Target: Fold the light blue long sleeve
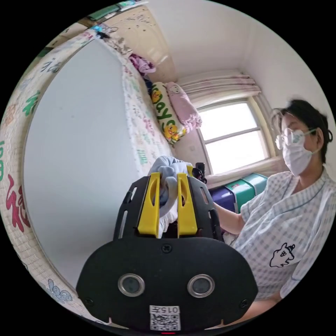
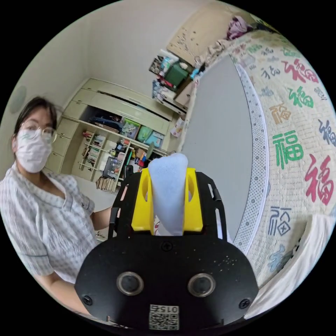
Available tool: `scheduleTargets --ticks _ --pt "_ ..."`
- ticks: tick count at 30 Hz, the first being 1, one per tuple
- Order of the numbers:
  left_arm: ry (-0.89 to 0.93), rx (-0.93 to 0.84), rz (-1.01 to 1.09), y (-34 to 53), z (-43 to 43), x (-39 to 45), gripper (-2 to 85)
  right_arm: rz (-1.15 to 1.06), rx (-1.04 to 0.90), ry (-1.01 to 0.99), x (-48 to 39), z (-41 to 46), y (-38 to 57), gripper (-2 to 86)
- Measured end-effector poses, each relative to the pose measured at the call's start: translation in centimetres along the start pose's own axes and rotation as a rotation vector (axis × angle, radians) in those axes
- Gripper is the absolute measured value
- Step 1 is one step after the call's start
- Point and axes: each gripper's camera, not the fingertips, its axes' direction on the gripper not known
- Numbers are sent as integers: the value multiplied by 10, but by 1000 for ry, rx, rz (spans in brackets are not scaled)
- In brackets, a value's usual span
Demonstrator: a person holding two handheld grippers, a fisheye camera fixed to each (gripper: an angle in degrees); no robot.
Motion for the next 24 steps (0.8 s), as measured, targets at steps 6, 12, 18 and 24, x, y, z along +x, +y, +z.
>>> scheduleTargets --ticks 6,12,18,24 --pt "130 -189 252 1 49 131 74 -80 319 -14 -168 -88 75 135" --pt "265 -353 428 10 143 245 73 -123 591 15 -288 -163 136 135" --pt "421 -432 480 38 292 336 72 -169 704 169 -371 -267 165 134" --pt "511 -447 476 53 470 409 72 -169 706 417 -418 -387 135 134"
